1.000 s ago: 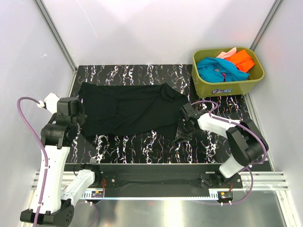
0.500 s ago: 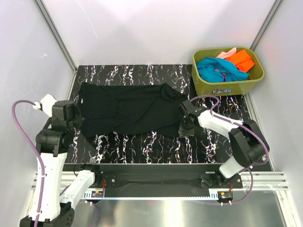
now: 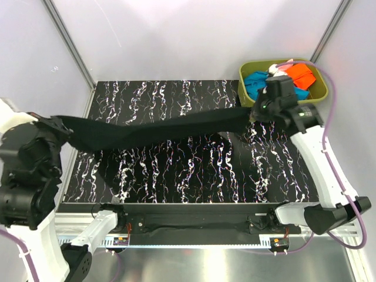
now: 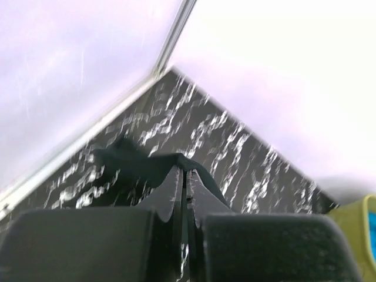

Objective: Fold and stack the t-shirts
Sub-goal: Flatten the tshirt out

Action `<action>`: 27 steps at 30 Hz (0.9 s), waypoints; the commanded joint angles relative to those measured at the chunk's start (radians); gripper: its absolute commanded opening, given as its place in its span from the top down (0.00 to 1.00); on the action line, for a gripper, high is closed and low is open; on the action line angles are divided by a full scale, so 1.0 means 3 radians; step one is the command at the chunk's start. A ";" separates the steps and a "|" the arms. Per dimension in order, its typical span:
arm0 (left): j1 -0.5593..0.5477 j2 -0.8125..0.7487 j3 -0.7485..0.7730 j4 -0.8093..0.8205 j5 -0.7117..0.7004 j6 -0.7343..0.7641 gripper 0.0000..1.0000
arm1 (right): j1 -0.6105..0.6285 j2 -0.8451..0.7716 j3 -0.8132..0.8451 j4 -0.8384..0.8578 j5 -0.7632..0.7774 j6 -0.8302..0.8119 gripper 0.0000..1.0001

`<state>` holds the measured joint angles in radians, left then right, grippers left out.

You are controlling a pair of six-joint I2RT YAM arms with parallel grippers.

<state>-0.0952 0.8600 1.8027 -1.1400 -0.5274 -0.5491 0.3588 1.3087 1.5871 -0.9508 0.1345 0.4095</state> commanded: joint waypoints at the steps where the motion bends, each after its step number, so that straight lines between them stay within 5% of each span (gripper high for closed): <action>1: 0.0016 0.0083 0.0402 0.0369 -0.0139 0.0347 1.00 | -0.0045 -0.0072 0.0409 -0.0343 0.0073 -0.0301 1.00; 19: 0.0016 0.0931 0.1593 0.1821 0.0275 0.0808 1.00 | -0.0056 0.1103 0.2992 -0.0073 0.0078 -0.0537 1.00; 27: 0.0016 0.1157 0.1978 0.2107 0.0408 0.0849 1.00 | -0.0056 0.0997 0.2952 0.0147 -0.0003 -0.0567 1.00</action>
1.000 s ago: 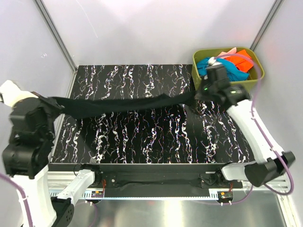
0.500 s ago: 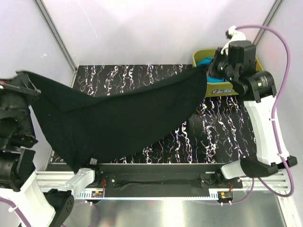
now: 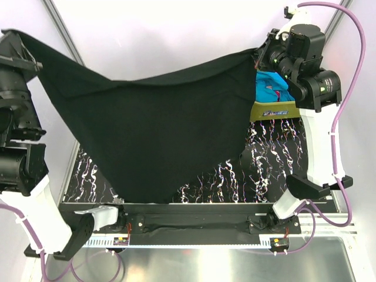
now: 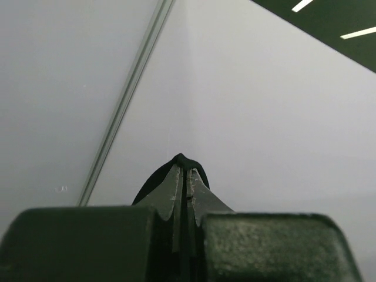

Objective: Fold and stack the t-shirts
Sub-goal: Flatten the tshirt out

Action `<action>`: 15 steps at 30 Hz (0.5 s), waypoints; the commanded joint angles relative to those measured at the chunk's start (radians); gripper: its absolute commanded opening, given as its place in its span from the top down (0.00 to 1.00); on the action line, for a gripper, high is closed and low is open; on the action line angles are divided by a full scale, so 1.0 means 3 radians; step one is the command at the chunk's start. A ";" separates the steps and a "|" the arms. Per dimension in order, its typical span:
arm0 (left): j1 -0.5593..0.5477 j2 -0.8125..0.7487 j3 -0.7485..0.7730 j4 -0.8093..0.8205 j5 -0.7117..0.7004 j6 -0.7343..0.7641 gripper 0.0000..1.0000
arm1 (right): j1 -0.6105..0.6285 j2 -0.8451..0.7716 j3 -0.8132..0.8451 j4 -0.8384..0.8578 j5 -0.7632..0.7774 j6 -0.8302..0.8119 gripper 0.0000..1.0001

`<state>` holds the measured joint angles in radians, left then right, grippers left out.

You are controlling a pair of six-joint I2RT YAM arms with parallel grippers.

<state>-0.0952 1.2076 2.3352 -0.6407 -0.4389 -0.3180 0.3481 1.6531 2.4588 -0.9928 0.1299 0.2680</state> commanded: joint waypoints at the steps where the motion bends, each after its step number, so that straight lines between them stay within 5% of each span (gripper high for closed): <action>1: 0.0016 -0.0006 0.0218 0.0458 0.0113 0.0073 1.00 | -0.0020 -0.0192 -0.0019 0.0368 0.0052 -0.0131 1.00; 15: -0.0091 -0.0333 0.0377 0.0596 -0.0050 0.0006 1.00 | -0.0020 -0.0816 -0.0102 0.1309 0.0462 -0.0514 1.00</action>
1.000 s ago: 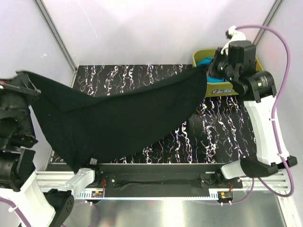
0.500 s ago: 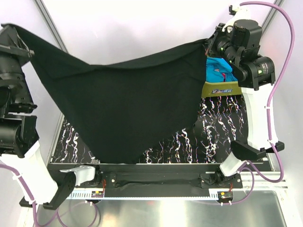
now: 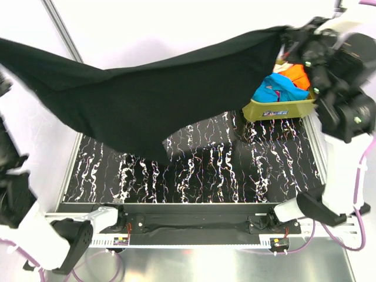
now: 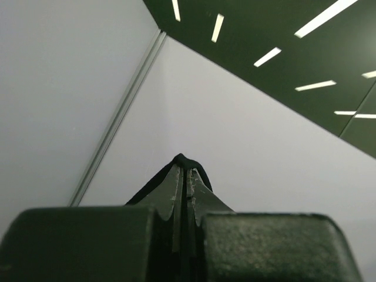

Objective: Fold and stack the t-shirts
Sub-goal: Flatten the tshirt out

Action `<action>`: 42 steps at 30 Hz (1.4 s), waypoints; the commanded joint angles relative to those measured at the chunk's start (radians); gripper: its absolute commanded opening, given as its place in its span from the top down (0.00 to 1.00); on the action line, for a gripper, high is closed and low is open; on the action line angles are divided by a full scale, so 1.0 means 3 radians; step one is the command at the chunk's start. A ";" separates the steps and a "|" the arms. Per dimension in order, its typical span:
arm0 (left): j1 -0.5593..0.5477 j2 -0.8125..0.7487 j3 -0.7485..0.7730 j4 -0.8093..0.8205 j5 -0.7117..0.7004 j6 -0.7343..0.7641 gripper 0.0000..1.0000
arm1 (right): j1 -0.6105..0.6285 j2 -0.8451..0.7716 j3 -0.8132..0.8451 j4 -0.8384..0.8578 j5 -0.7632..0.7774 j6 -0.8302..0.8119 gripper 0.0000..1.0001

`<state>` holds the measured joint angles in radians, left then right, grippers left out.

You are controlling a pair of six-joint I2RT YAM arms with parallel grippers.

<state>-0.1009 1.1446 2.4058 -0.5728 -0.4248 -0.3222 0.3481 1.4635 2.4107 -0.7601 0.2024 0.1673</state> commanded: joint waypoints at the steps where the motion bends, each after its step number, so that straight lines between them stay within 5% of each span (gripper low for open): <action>1: -0.0118 -0.0129 0.0142 0.0431 -0.0128 0.0051 1.00 | -0.0020 -0.0215 0.0053 0.0570 0.0235 -0.0184 1.00; 6: -0.0445 -0.0068 0.0111 0.0666 -0.0425 0.0454 1.00 | -0.0020 -0.0266 -0.0094 0.0962 0.0175 -0.0332 1.00; 15: -0.0502 0.0367 0.0009 0.1474 -0.0481 0.1278 1.00 | -0.0020 0.0204 -0.0019 0.1893 0.0108 -0.0787 1.00; 25: -0.0497 0.0817 0.0274 0.2062 -0.0466 0.1713 1.00 | -0.0020 0.0741 0.0350 0.2145 0.0072 -0.0931 1.00; 42: -0.0497 -0.0174 -0.0247 0.1690 -0.0558 0.1391 1.00 | -0.0020 -0.0450 -0.0891 0.2038 -0.0107 -0.0379 1.00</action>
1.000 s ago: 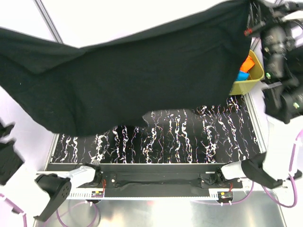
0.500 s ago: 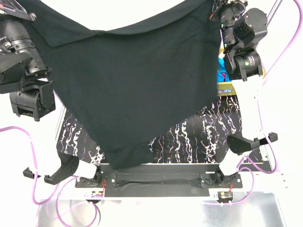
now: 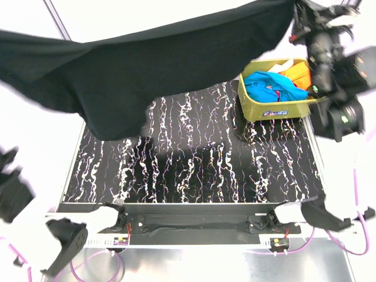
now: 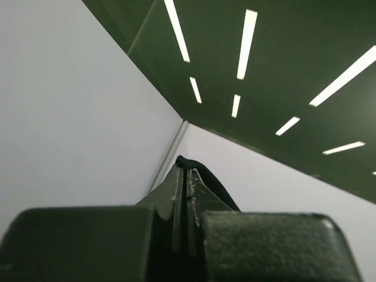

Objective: Fold and stack the t-shirts
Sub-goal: Flatten the tshirt out

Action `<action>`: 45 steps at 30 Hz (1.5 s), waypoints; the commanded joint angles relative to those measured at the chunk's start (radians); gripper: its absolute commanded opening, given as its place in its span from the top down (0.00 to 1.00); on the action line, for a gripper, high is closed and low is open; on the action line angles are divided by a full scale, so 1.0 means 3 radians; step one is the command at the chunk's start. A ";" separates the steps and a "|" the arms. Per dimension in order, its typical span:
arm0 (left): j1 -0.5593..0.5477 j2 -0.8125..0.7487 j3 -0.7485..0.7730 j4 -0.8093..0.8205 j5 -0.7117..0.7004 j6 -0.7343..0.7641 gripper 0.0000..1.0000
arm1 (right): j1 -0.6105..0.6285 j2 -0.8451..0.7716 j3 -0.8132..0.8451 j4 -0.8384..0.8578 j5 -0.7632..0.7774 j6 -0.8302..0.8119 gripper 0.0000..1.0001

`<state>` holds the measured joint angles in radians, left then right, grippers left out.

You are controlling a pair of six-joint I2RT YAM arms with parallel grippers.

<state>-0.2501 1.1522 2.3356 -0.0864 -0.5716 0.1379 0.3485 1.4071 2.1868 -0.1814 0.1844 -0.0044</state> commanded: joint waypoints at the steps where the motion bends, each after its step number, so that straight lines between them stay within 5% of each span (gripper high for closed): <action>1: 0.0000 -0.0251 -0.0023 0.0028 -0.0053 -0.0219 1.00 | -0.0016 -0.0399 -0.0202 0.0093 -0.0057 0.0219 1.00; 10: 0.0000 -0.0737 -0.0171 -0.0244 0.0126 -0.0592 1.00 | -0.0021 -0.1019 -0.0673 0.0175 -0.0032 0.0403 1.00; 16: 0.0000 -0.0620 -0.0273 -0.0223 0.0167 -0.0547 1.00 | -0.0021 -0.0784 -0.0667 0.0282 -0.0098 0.0567 1.00; 20: 0.0000 -0.0691 -0.1415 0.0272 -0.0001 -0.0490 1.00 | -0.0021 -0.0473 -0.0897 0.0522 -0.0180 0.0745 1.00; 27: 0.0046 -0.0257 -0.2751 0.0783 -0.0600 -0.0322 1.00 | -0.0021 0.0467 -0.1347 0.1156 -0.0574 0.1078 1.00; 34: 0.0357 0.0249 -0.3642 0.0641 -0.1146 -0.0919 1.00 | 0.0004 0.1638 -0.1404 0.1703 -0.0896 0.1186 1.00; 39: 0.0751 0.0882 -0.3501 -0.0099 -0.0990 -0.1537 1.00 | 0.0030 0.2711 -0.0700 0.1730 -0.0947 0.1176 1.00; 45: 0.1314 0.1502 -0.3025 -0.0540 -0.0764 -0.1625 1.00 | 0.0020 0.3632 0.0328 0.1459 -0.0646 0.0925 1.00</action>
<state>0.0914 1.5684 1.3331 -0.2047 -0.8112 -0.2687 0.3504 2.4355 2.1170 0.2039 -0.0643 0.3252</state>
